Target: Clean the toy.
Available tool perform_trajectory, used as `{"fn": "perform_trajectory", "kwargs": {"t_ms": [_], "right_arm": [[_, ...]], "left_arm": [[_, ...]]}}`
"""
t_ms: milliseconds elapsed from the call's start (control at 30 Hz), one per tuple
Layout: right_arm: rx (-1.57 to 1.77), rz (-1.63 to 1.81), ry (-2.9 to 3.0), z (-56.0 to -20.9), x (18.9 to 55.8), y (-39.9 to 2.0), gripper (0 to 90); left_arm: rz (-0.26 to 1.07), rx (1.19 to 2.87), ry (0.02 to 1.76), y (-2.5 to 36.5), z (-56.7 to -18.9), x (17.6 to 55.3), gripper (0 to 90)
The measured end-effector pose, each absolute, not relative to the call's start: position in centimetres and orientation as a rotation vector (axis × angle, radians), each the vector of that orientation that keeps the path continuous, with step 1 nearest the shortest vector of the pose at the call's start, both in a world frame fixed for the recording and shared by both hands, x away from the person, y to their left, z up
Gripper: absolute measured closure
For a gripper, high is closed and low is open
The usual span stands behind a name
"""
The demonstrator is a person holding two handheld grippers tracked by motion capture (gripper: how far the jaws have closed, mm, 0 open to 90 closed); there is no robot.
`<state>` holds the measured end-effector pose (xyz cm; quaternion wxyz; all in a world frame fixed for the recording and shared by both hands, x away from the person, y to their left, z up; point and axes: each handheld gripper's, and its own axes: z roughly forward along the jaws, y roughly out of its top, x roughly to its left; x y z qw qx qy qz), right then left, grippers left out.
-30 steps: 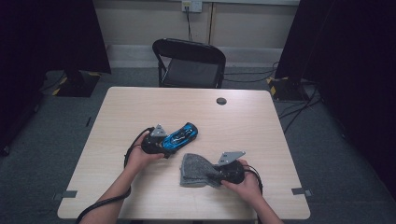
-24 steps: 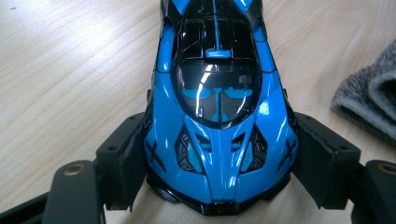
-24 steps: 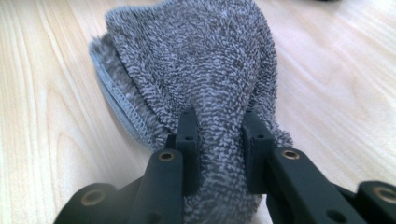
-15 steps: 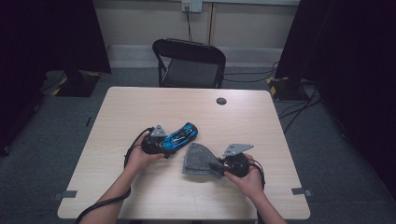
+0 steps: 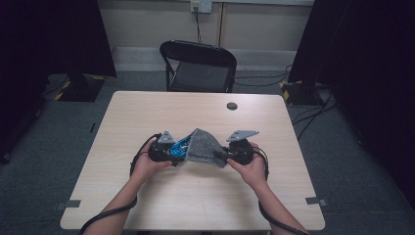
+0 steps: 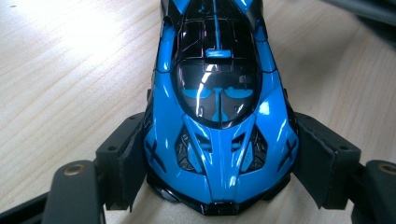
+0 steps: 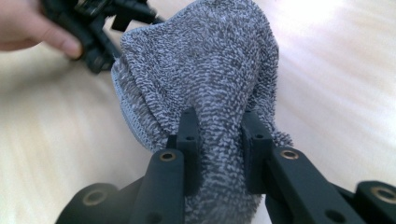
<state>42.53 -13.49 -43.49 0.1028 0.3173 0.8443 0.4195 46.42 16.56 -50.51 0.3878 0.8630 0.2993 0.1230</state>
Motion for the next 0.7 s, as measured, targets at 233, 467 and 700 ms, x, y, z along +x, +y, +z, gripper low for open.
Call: {"fn": "perform_trajectory", "kwargs": {"t_ms": [233, 467, 700], "right_arm": [[0.917, 1.158, 2.518, -43.4, 45.0, -8.5, 73.6], [0.903, 1.048, 2.550, -44.6, 45.9, -5.3, 73.6], [0.867, 0.968, 2.563, -45.5, 45.9, -3.5, 73.5]], "left_arm": [[0.313, 2.196, 0.762, 16.6, -50.5, 46.4, 25.8], [0.317, 2.198, 0.760, 16.6, -50.5, 46.4, 25.8], [0.308, 2.194, 0.764, 16.6, -50.5, 46.5, 25.8]]}}
